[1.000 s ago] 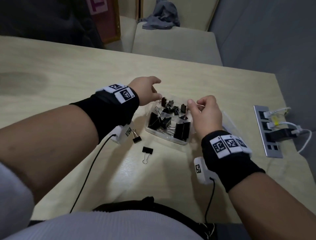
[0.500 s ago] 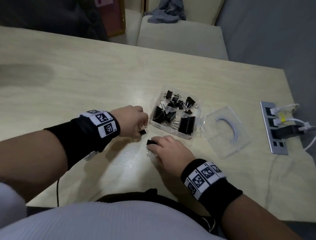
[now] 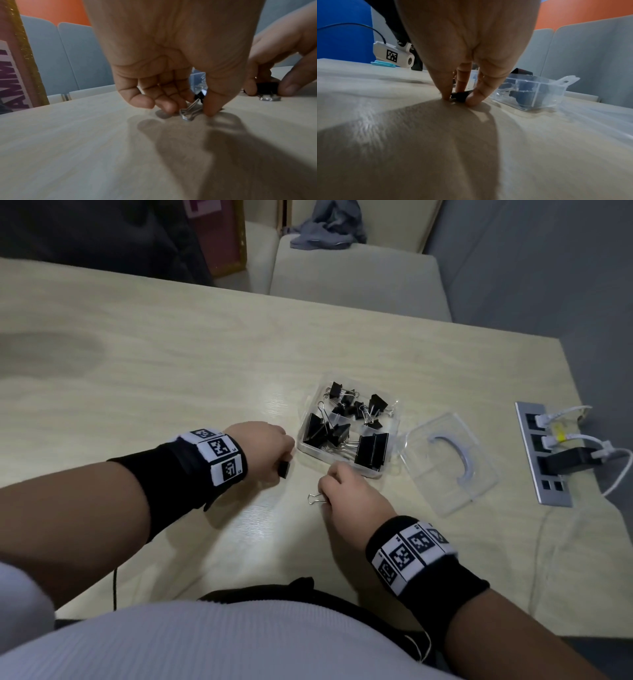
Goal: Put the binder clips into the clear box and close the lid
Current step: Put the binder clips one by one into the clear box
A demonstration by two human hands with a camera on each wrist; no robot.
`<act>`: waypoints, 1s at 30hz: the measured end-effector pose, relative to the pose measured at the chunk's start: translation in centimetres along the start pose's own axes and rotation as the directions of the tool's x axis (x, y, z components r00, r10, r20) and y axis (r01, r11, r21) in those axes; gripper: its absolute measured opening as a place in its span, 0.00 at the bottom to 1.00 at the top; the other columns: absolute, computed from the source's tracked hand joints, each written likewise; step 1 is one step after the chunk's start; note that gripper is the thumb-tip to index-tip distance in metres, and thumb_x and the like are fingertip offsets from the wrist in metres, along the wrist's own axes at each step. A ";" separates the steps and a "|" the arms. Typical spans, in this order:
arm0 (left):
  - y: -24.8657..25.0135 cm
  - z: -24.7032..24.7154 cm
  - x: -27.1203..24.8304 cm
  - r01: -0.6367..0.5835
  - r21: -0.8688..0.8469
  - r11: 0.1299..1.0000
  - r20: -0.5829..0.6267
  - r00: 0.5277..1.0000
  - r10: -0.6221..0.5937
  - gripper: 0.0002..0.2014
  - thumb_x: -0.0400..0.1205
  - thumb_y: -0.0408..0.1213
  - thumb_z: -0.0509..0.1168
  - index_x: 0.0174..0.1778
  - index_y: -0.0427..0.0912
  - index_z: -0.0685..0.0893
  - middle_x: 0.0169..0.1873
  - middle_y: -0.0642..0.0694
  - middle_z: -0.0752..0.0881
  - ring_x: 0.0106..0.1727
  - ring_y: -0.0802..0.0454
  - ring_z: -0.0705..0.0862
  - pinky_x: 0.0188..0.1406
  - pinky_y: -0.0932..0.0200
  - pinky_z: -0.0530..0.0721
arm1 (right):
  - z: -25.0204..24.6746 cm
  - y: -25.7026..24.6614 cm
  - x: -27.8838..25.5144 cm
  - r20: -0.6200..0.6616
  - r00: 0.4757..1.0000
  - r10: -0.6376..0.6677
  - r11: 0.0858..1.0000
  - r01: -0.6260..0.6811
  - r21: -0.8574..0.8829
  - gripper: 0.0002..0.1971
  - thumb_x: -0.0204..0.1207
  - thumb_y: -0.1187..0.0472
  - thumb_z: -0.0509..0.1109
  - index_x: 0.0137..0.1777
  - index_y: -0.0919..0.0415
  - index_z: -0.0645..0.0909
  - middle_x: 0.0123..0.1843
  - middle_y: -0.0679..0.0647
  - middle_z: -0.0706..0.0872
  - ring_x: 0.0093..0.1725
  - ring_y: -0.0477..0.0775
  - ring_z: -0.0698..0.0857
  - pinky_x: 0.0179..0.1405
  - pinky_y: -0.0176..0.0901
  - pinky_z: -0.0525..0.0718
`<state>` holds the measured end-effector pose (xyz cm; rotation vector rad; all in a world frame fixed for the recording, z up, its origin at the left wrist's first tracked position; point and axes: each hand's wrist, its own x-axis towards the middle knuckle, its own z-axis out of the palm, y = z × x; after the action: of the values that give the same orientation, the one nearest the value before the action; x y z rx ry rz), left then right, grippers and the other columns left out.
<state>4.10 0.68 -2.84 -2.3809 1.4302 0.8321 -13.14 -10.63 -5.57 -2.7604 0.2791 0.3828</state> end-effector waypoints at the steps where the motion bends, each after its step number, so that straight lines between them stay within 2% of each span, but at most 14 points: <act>1: -0.1 -0.1 0.1 0.002 -0.001 1.000 -0.007 1.000 -0.002 0.13 0.72 0.45 0.70 0.51 0.49 0.80 0.50 0.49 0.83 0.50 0.45 0.83 0.41 0.54 0.80 | 0.1 0.2 0.1 0.013 1.000 -0.007 1.000 0.007 -0.002 0.08 0.78 0.63 0.64 0.55 0.61 0.76 0.59 0.57 0.74 0.58 0.59 0.76 0.50 0.55 0.83; 4: -0.6 -0.2 0.3 0.022 -0.013 1.000 -0.019 1.000 -0.022 0.07 0.74 0.46 0.68 0.40 0.51 0.76 0.37 0.51 0.80 0.43 0.45 0.80 0.36 0.55 0.76 | -0.2 0.3 0.4 0.048 0.998 -0.034 0.999 0.034 0.000 0.07 0.76 0.64 0.65 0.53 0.58 0.76 0.55 0.55 0.76 0.58 0.59 0.77 0.50 0.56 0.83; 6: -1.0 -0.3 0.3 0.030 -0.031 0.999 0.002 1.000 -0.030 0.06 0.74 0.45 0.69 0.42 0.50 0.78 0.31 0.54 0.76 0.41 0.47 0.78 0.36 0.56 0.74 | -1.0 0.3 0.4 0.002 0.998 -0.066 0.997 0.066 0.050 0.08 0.74 0.63 0.66 0.53 0.58 0.78 0.54 0.54 0.78 0.55 0.58 0.79 0.48 0.54 0.84; 8: -1.5 -0.9 0.3 0.023 -0.059 0.998 -0.004 1.000 -0.023 0.07 0.73 0.45 0.69 0.45 0.51 0.82 0.30 0.56 0.76 0.41 0.49 0.78 0.38 0.57 0.76 | -2.6 0.3 0.4 -0.106 0.993 -0.050 0.989 0.064 0.134 0.09 0.74 0.60 0.66 0.54 0.56 0.80 0.54 0.52 0.79 0.52 0.52 0.79 0.49 0.49 0.83; 11: -2.2 -2.8 0.1 0.006 -0.106 0.994 -0.027 1.000 -0.009 0.03 0.76 0.42 0.68 0.44 0.51 0.84 0.29 0.59 0.76 0.41 0.51 0.78 0.38 0.60 0.73 | -5.8 1.1 1.1 -0.281 0.954 0.100 0.962 -0.020 0.274 0.10 0.76 0.59 0.69 0.57 0.56 0.81 0.55 0.49 0.76 0.48 0.45 0.74 0.51 0.38 0.75; 13: -2.6 -4.7 0.0 0.011 -0.134 0.991 -0.042 0.999 -0.017 0.02 0.76 0.41 0.68 0.43 0.51 0.85 0.29 0.58 0.78 0.41 0.51 0.79 0.35 0.60 0.72 | -7.6 2.1 2.0 -0.372 0.896 0.243 0.926 -0.099 0.365 0.12 0.76 0.58 0.70 0.58 0.56 0.81 0.57 0.50 0.76 0.48 0.45 0.77 0.52 0.35 0.72; 15: -2.7 -6.7 0.2 0.020 -0.173 0.985 -0.082 0.996 -0.034 0.03 0.76 0.41 0.69 0.43 0.49 0.87 0.32 0.55 0.84 0.41 0.51 0.81 0.35 0.61 0.73 | -8.7 3.2 2.9 -0.414 0.842 0.346 0.891 -0.156 0.427 0.15 0.76 0.56 0.70 0.62 0.55 0.80 0.61 0.52 0.76 0.53 0.49 0.81 0.56 0.37 0.75; 16: -2.7 -7.6 0.5 0.019 -0.202 0.979 -0.113 0.993 -0.043 0.04 0.76 0.40 0.70 0.44 0.47 0.88 0.33 0.53 0.86 0.39 0.51 0.81 0.34 0.61 0.73 | -9.0 3.6 3.2 -0.406 0.836 0.370 0.884 -0.181 0.431 0.18 0.77 0.55 0.70 0.66 0.55 0.77 0.64 0.53 0.75 0.57 0.50 0.81 0.60 0.37 0.74; 18: -2.3 -9.0 1.2 0.008 -0.287 0.958 -0.202 0.977 -0.069 0.05 0.76 0.40 0.70 0.46 0.46 0.88 0.31 0.52 0.88 0.36 0.53 0.82 0.34 0.61 0.73 | -8.8 4.0 3.5 -0.364 0.857 0.366 0.901 -0.228 0.369 0.23 0.77 0.53 0.70 0.70 0.56 0.74 0.69 0.55 0.74 0.65 0.53 0.76 0.64 0.39 0.70; 20: -1.6 -9.9 2.1 -0.021 -0.406 0.914 -0.305 0.946 -0.113 0.07 0.78 0.41 0.70 0.50 0.46 0.88 0.30 0.54 0.88 0.35 0.57 0.82 0.33 0.63 0.73 | -8.1 3.8 3.5 -0.320 0.890 0.323 0.937 -0.253 0.242 0.20 0.78 0.52 0.67 0.69 0.55 0.76 0.67 0.55 0.77 0.67 0.57 0.74 0.66 0.45 0.72; 22: -0.8 -10.0 3.0 -0.054 -0.499 0.865 -0.359 0.921 -0.149 0.13 0.79 0.42 0.70 0.58 0.46 0.86 0.36 0.54 0.90 0.41 0.58 0.85 0.39 0.64 0.76 | -7.0 3.4 3.6 -0.266 0.926 0.266 0.962 -0.237 0.138 0.16 0.79 0.52 0.65 0.65 0.55 0.79 0.64 0.55 0.80 0.65 0.60 0.74 0.65 0.52 0.74; 25: 0.3 -9.2 4.0 -0.059 -0.469 0.881 -0.358 0.925 -0.128 0.19 0.80 0.41 0.68 0.68 0.46 0.81 0.56 0.51 0.90 0.58 0.51 0.85 0.60 0.59 0.78 | -5.9 2.6 3.7 -0.185 0.956 0.227 0.972 -0.211 0.102 0.17 0.79 0.51 0.64 0.66 0.54 0.79 0.62 0.56 0.82 0.64 0.61 0.75 0.64 0.56 0.76; 30: 0.5 -6.3 4.0 0.006 -0.362 0.932 -0.349 0.926 -0.141 0.20 0.79 0.43 0.66 0.68 0.51 0.79 0.66 0.43 0.77 0.62 0.43 0.82 0.62 0.50 0.81 | -5.7 1.9 4.3 -0.114 0.964 0.240 0.969 -0.245 -0.028 0.24 0.78 0.44 0.63 0.72 0.51 0.73 0.63 0.55 0.80 0.65 0.60 0.74 0.60 0.54 0.73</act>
<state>7.27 -5.51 0.00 -2.9815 1.3972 0.6952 -8.23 -15.02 -2.19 -2.7992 0.6488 0.2996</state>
